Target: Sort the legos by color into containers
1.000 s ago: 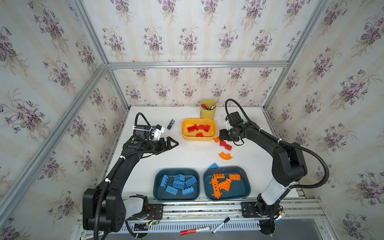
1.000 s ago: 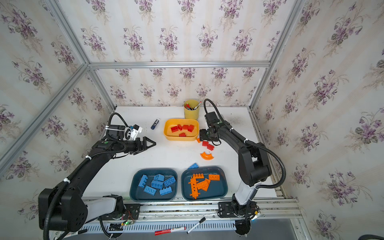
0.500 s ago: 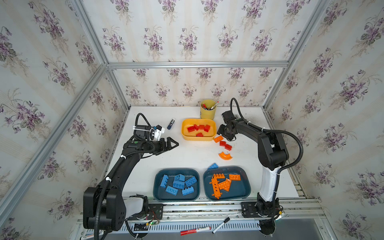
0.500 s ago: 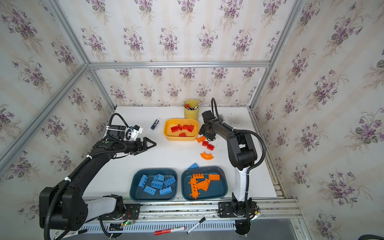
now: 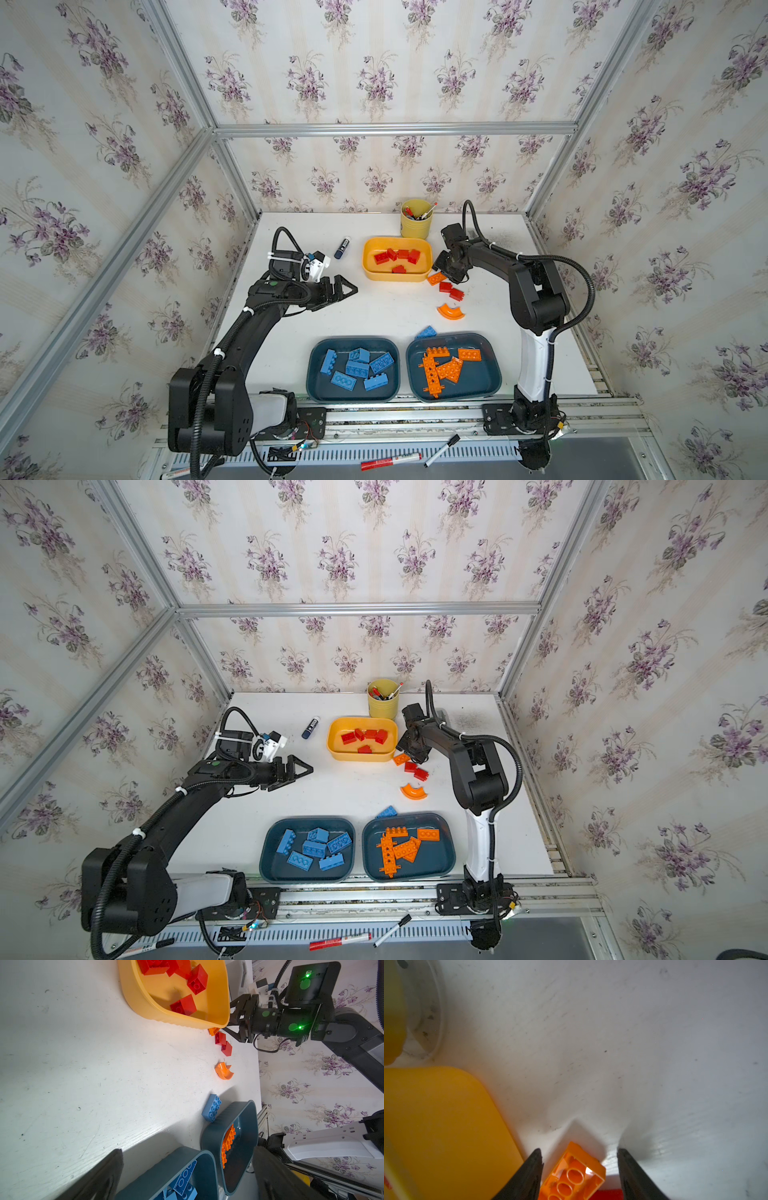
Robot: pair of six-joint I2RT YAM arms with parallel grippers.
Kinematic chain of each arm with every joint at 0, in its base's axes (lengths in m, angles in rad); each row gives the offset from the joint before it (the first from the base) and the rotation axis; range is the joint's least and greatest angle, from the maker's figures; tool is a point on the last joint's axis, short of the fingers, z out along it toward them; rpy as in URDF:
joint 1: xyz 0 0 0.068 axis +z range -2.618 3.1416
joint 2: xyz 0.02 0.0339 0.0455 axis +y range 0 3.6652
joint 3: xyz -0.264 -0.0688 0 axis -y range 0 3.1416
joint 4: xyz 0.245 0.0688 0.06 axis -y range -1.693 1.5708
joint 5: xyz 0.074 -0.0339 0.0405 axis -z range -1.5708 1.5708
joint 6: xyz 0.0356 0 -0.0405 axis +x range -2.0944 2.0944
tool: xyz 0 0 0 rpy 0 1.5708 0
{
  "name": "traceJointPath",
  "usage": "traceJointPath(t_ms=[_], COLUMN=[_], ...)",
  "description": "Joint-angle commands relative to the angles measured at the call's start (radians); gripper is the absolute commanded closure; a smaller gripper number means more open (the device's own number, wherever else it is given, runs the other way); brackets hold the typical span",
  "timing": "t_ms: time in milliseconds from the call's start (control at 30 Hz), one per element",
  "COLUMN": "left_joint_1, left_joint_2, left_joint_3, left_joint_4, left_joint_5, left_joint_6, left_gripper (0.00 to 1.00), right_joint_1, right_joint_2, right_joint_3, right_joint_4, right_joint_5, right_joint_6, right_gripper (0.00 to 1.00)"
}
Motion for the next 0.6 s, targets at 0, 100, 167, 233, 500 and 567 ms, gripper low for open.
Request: traceJointPath(t_ms=[0,100,167,233,500,567], left_joint_1=[-0.001,0.000,0.000,0.000,-0.001,-0.001], left_joint_2=[-0.004,0.001,0.004,0.008,0.012,0.013], left_joint_3=[0.000,0.001,0.004,0.008,0.012,0.011], left_joint_4=[0.007,0.007,0.007,0.007,0.007,0.007], left_joint_5=[0.017,0.018,0.020,0.023,0.027,0.027], left_joint_6=[0.018,0.019,0.019,0.019,0.019,0.021], left_gripper=[0.01,0.01,0.01,0.01,0.01,0.01], right_joint_1=[0.008,0.010,0.012,0.014,0.021,0.039], right_joint_2=[-0.008,-0.025,-0.042,-0.054,-0.142,-0.163], right_joint_3=[-0.006,-0.032,-0.053,-0.069,-0.148,-0.164], right_joint_4=[-0.019,-0.025,-0.023,-0.028,-0.017,0.007], right_joint_5=[0.008,0.022,0.041,0.048,0.054,0.032], right_joint_6=[-0.019,-0.031,-0.041,-0.052,-0.082,-0.122], right_gripper=[0.41,0.44,0.46,0.48,0.51,0.51])
